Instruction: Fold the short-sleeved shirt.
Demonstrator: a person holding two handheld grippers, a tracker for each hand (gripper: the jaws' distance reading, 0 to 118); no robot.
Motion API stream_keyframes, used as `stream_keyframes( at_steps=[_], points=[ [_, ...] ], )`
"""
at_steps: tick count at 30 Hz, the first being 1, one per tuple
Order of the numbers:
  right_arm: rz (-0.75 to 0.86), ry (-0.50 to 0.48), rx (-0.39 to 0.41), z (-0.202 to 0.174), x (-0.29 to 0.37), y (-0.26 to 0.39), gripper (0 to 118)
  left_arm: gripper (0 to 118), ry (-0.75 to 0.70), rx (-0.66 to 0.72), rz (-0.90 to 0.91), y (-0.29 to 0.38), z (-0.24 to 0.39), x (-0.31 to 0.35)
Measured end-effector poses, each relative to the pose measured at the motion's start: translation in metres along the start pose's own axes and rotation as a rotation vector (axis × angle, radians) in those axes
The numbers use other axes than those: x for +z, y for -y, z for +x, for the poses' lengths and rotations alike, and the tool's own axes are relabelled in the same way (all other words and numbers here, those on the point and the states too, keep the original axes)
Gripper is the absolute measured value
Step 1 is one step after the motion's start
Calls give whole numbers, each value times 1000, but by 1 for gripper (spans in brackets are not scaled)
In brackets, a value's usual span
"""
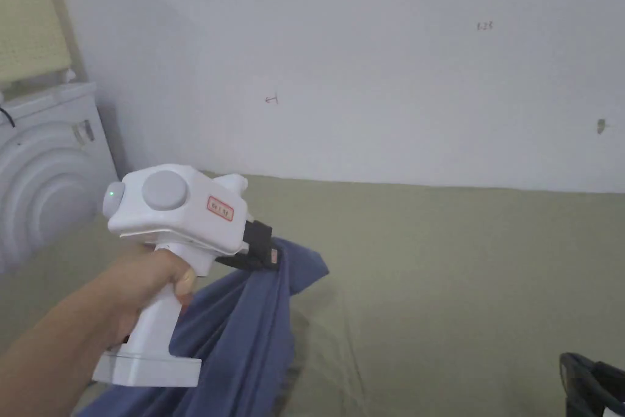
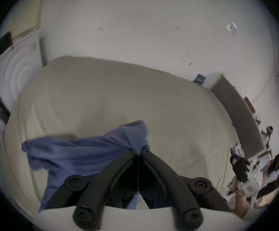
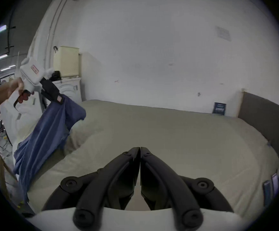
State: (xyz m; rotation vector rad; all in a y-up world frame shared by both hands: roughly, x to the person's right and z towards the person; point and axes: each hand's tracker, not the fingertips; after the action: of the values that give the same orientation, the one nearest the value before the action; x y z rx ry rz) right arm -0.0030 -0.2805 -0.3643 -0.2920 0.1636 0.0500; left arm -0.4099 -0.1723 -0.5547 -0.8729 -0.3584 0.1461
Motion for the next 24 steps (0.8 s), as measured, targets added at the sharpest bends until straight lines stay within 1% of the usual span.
stream_keyframes(
  at_steps=[3,4,6,8,10,14,15,16,19,21,24],
  points=[
    [12,90,17,33,21,-2,7,0,56,-88,-30,-10,73,-28],
    [18,128,22,45,27,-3,7,0,104,-111,-38,-12,100,-39],
    [16,197,2,68,38,-2,7,0,196,-145,-47,-15,149,-59],
    [5,263,-29,92,46,-2,7,0,253,-196,-55,-23,195,-85],
    [0,329,-34,114,53,-1,7,0,317,-244,-92,-20,245,-106],
    [-6,404,-75,148,71,7,7,0,415,-341,-156,2,333,-134],
    [-6,414,-80,155,76,10,7,0,440,-357,-171,0,342,-147],
    [-11,439,-84,162,81,13,7,0,466,-358,-214,7,358,-155],
    [-34,485,-100,179,94,23,7,0,507,-390,-267,31,392,-178],
    [-52,524,-105,189,100,28,7,0,534,-398,-314,48,405,-193],
    [-69,545,-123,197,103,33,7,0,538,-395,-358,74,417,-214]
  ],
)
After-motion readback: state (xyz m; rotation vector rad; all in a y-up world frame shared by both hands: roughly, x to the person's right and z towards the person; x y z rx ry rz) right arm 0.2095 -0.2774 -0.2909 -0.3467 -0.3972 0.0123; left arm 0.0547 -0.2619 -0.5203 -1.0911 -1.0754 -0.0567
